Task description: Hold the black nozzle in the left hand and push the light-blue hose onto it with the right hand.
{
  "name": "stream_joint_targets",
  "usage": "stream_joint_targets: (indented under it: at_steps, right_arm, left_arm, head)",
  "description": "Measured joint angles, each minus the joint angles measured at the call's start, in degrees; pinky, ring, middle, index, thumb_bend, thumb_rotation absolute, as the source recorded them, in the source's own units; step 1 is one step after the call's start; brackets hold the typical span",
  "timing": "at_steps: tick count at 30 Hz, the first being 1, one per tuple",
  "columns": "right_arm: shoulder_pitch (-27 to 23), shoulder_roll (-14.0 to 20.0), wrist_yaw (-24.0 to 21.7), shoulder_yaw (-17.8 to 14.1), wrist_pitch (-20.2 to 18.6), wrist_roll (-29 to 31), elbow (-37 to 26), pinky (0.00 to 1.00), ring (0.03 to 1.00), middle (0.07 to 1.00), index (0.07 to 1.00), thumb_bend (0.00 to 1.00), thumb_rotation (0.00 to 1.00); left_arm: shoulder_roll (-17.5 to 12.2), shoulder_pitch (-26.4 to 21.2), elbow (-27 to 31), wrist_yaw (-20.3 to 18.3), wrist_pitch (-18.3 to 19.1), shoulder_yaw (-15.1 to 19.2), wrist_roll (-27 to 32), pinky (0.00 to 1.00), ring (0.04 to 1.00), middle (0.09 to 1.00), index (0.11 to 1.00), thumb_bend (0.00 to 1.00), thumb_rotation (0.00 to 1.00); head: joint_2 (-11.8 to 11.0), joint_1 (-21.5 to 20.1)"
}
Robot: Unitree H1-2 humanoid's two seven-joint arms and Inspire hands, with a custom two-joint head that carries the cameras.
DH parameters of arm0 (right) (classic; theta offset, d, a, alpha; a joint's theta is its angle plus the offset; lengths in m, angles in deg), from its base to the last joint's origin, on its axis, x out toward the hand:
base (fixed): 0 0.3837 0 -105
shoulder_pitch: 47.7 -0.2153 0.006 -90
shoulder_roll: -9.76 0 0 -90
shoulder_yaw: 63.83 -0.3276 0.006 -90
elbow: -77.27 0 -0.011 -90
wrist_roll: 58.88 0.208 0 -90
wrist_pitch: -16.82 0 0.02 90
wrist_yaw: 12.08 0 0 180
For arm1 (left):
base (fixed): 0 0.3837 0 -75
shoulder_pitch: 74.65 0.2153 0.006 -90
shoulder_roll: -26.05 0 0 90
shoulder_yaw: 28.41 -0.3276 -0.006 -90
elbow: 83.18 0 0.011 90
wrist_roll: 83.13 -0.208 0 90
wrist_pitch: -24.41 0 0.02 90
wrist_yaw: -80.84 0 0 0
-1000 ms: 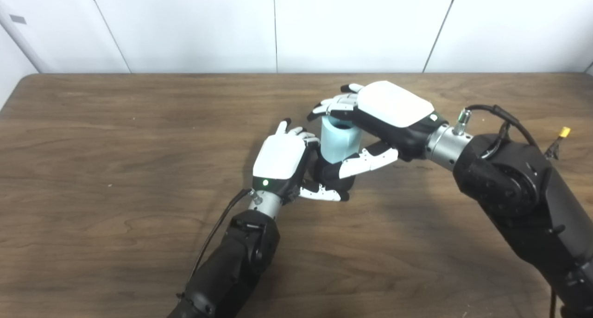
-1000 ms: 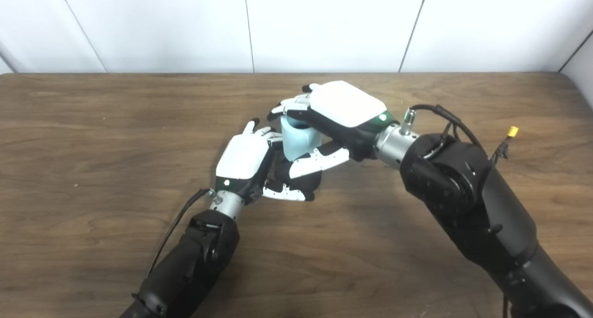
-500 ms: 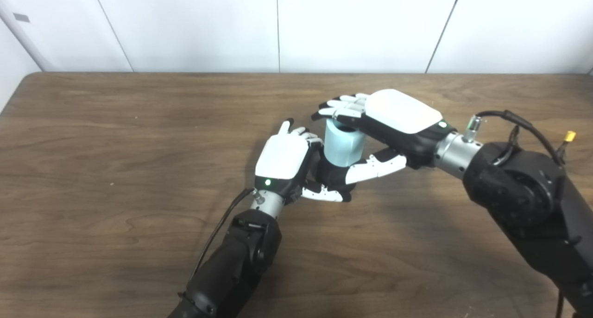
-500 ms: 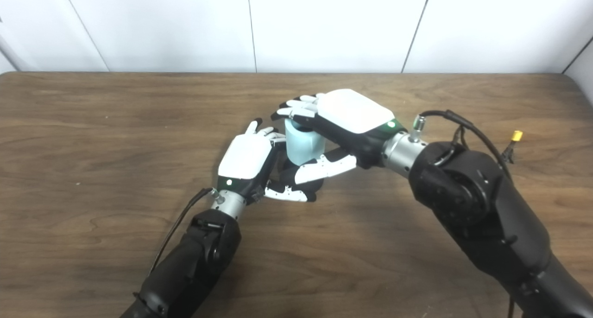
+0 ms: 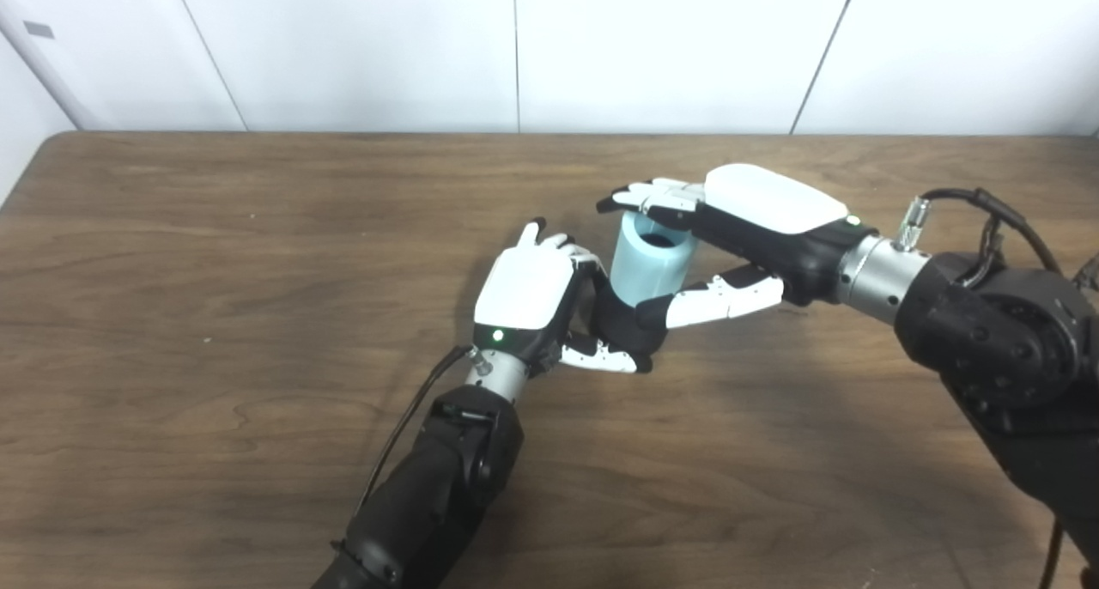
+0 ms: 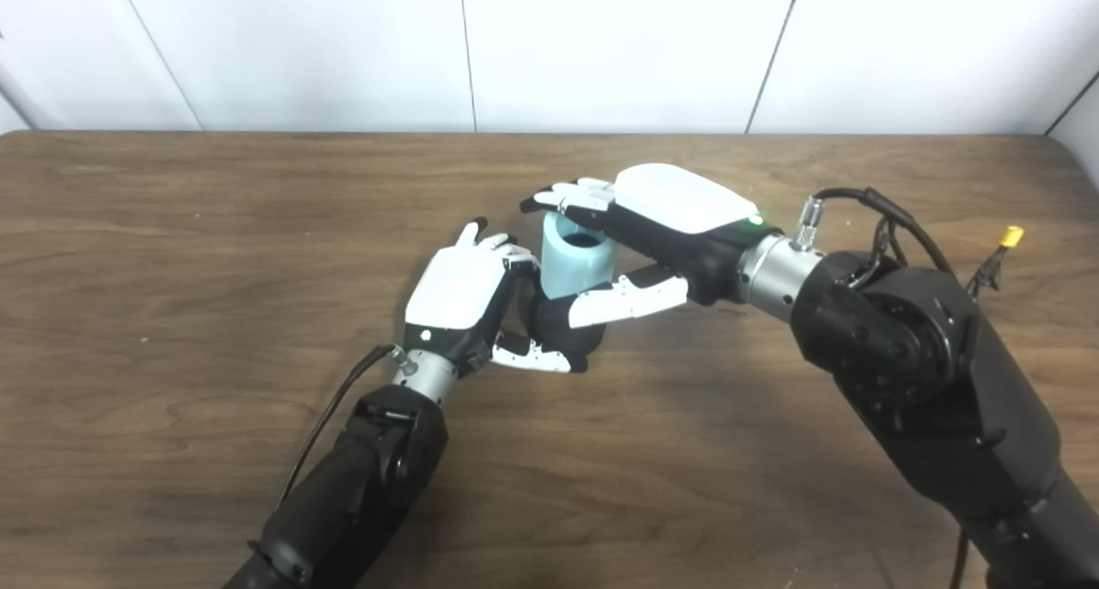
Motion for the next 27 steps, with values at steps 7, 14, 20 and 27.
stream_joint_targets:
  at_steps: [7,14,20,27]
  right_arm:
    - [0.0,0.0,0.1,-0.6,0.7,0.3,0.0,0.9,0.94,0.933,0.928,0.7,1.0]
    - [0.3,0.0,0.1,-1.8,0.9,1.4,0.0,0.9,0.948,0.94,0.949,0.64,1.0]
    - [0.7,-0.7,0.6,-4.6,0.8,3.2,0.8,0.87,0.941,0.952,0.965,0.66,1.0]
    - [0.6,-2.1,2.4,-6.8,0.5,4.7,1.2,0.84,0.94,0.959,0.963,0.72,1.0]
  left_arm:
    - [0.0,0.0,0.2,-0.6,0.1,0.1,-0.3,1.0,0.864,0.748,0.482,0.52,0.06]
    - [0.0,-0.1,0.3,-0.9,0.5,0.1,-0.4,1.0,0.864,0.75,0.481,0.52,0.06]
    - [0.0,-0.3,0.7,-2.2,1.2,0.0,-0.7,1.0,0.863,0.752,0.481,0.52,0.06]
    - [0.0,-0.3,0.8,-2.6,1.7,-0.3,-1.1,1.0,0.868,0.754,0.482,0.52,0.06]
  head:
    - [0.0,0.1]
    - [0.0,0.1]
    - [0.1,0.0]
    - [0.2,0.1]
